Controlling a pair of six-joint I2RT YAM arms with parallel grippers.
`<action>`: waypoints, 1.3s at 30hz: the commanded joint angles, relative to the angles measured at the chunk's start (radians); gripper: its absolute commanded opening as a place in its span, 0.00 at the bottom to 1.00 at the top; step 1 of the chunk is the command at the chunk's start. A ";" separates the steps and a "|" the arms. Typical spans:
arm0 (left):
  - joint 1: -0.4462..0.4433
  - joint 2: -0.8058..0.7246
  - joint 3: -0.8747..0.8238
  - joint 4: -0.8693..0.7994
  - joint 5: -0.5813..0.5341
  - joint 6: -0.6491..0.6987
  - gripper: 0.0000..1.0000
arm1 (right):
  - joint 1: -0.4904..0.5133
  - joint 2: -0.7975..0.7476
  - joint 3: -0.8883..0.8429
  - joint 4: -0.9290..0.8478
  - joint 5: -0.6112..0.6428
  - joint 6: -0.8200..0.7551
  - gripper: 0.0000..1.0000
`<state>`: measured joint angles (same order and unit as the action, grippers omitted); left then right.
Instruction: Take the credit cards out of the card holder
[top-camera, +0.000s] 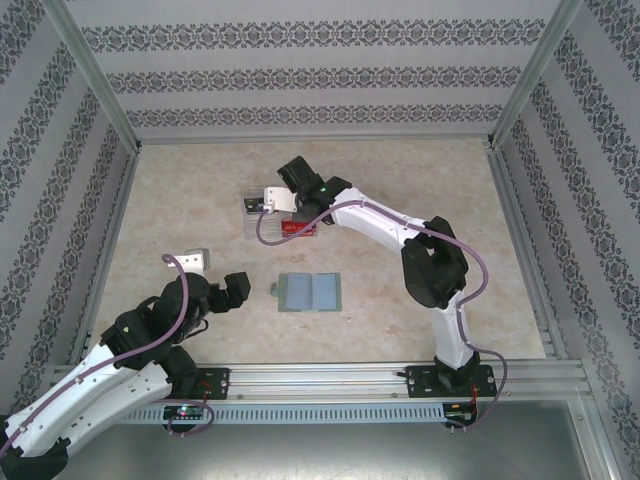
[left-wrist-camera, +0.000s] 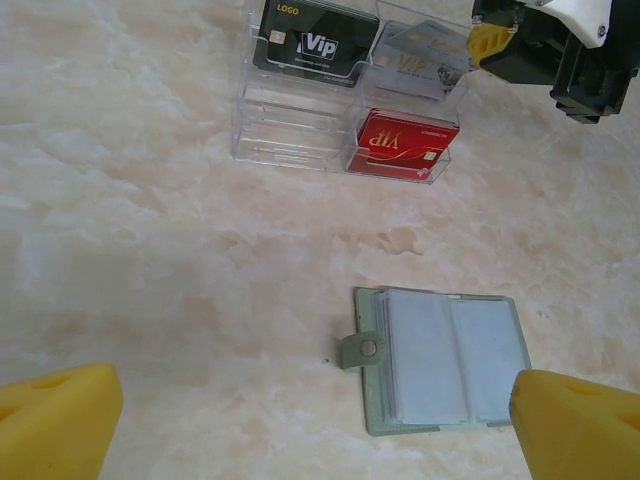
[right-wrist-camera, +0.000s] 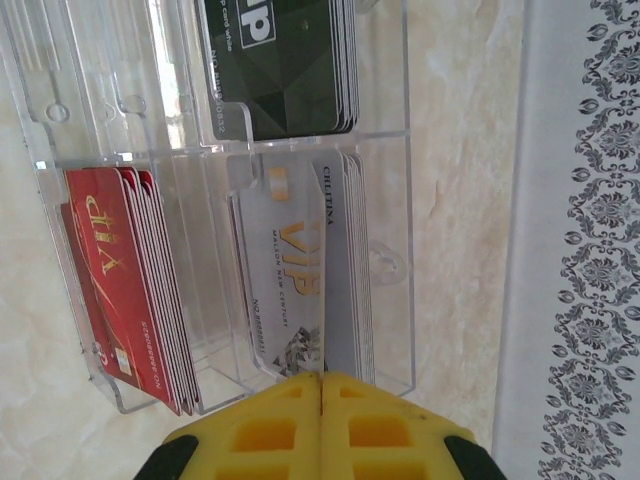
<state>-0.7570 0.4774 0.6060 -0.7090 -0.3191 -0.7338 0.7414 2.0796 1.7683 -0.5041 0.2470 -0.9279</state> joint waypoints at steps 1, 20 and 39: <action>0.010 -0.010 -0.010 -0.035 -0.019 -0.005 1.00 | -0.006 0.031 0.037 -0.021 0.014 -0.013 0.00; 0.010 -0.017 -0.022 -0.033 -0.016 -0.007 1.00 | -0.025 0.086 0.066 -0.021 0.037 0.003 0.09; 0.010 -0.026 -0.027 -0.034 -0.015 -0.004 1.00 | -0.041 0.128 0.134 0.088 0.146 0.043 0.27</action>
<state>-0.7570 0.4625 0.5861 -0.7124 -0.3191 -0.7372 0.7124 2.1880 1.8687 -0.4435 0.3550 -0.9134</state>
